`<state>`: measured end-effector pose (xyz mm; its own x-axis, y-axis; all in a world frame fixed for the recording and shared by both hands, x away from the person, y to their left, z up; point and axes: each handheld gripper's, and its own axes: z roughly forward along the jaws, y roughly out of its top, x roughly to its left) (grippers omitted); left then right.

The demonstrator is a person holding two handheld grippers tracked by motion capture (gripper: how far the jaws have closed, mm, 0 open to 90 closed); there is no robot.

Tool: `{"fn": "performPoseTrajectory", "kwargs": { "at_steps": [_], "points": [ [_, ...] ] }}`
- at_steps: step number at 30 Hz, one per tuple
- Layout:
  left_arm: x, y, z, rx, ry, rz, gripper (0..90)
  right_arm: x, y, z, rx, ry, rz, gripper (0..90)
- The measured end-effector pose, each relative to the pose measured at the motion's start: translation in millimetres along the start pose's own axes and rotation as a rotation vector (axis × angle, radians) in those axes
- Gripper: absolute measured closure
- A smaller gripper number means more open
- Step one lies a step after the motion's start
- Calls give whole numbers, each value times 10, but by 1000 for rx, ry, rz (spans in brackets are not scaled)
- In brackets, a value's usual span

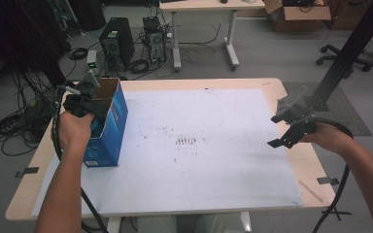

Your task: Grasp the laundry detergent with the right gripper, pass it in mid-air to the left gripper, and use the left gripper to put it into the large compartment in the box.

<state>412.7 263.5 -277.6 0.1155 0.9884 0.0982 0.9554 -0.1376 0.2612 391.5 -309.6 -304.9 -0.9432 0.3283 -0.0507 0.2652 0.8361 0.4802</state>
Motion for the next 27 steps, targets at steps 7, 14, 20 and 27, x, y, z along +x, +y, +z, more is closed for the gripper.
{"fn": "performPoseTrajectory", "kwargs": {
  "at_steps": [7, 14, 20, 27],
  "points": [
    [36, 0, -11, 0, -34, 2, 369, 3, 4, 27, 1, 6, -2, 60],
    [65, 6, -133, -31, -37, -1, 322, 21, 18, 32, 2, 9, -8, 61],
    [73, 8, -237, -47, -49, 4, 284, 36, 14, 4, -2, 5, -6, 61],
    [46, 14, -502, -87, -48, 32, 266, 55, 21, -40, -8, -2, -11, 61]
  ]
}}
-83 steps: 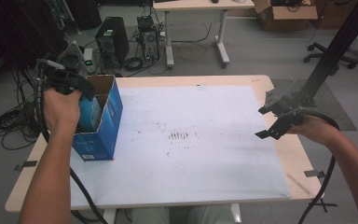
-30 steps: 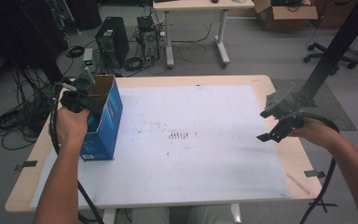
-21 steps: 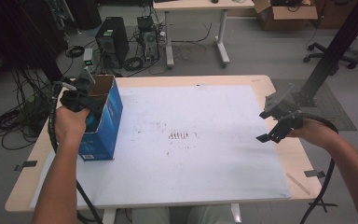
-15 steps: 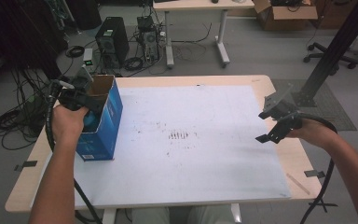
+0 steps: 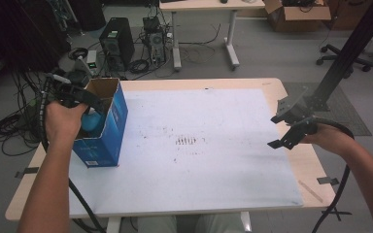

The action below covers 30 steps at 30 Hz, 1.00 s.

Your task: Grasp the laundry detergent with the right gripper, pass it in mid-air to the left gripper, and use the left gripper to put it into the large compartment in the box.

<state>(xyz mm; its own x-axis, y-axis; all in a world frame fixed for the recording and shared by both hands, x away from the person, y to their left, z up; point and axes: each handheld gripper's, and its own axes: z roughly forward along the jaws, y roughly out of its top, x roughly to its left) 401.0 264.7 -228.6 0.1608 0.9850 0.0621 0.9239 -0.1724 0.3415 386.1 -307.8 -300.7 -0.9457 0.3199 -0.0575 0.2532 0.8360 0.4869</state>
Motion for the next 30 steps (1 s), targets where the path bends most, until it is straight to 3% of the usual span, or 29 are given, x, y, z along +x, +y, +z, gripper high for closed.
{"fn": "performPoseTrajectory", "kwargs": {
  "at_steps": [4, 7, 13, 30],
  "points": [
    [-34, 15, -178, -22, 2, 16, 250, 16, 11, -22, -1, -6, -3, 61],
    [-74, 19, -296, -29, -28, 20, 208, 34, 23, -40, -4, -7, -4, 61],
    [-227, 14, -523, -54, -35, 70, 162, 61, 29, -79, -8, -12, -9, 61],
    [-665, -5, -825, -73, -95, 221, 77, 133, 34, -165, -16, -22, -13, 61]
  ]
}}
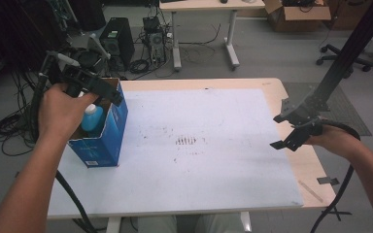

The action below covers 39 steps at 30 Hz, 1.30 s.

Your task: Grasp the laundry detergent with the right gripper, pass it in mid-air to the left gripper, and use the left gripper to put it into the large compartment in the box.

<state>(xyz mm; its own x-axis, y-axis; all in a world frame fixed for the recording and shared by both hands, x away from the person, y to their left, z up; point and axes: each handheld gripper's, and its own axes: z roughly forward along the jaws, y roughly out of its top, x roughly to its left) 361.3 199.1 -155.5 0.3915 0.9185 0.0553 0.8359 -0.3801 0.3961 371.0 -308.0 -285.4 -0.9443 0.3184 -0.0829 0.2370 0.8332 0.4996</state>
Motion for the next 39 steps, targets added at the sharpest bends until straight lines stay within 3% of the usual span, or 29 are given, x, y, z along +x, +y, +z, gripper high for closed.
{"fn": "performPoseTrajectory", "kwargs": {
  "at_steps": [16, 39],
  "points": [
    [-404, 181, 21, -2, -43, 164, 62, 1, -11, -18, 1, 5, 7, 59],
    [-786, 443, 421, 35, -122, 364, 56, 2, 44, -24, 20, 10, 30, 52]
  ]
}}
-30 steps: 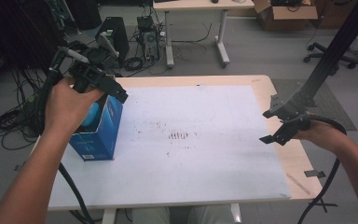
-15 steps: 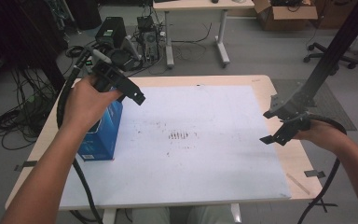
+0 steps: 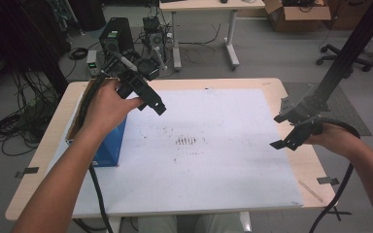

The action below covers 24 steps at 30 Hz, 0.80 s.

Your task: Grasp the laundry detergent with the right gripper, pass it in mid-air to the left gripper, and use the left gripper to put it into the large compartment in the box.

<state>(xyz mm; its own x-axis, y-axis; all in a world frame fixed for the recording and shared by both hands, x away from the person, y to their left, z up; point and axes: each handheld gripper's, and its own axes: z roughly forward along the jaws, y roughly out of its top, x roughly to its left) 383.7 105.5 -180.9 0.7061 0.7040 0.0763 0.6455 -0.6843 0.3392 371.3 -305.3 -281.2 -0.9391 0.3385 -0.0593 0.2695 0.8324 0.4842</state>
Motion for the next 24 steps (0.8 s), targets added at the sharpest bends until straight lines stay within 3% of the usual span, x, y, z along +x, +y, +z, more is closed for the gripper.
{"fn": "performPoseTrajectory", "kwargs": {
  "at_steps": [10, 24],
  "points": [
    [-131, 86, 147, 26, -43, 134, 59, -27, 27, -34, 3, 1, 14, 52],
    [-308, 111, 228, 31, -84, 273, 62, -142, 160, -38, 1, 4, 18, 52]
  ]
}}
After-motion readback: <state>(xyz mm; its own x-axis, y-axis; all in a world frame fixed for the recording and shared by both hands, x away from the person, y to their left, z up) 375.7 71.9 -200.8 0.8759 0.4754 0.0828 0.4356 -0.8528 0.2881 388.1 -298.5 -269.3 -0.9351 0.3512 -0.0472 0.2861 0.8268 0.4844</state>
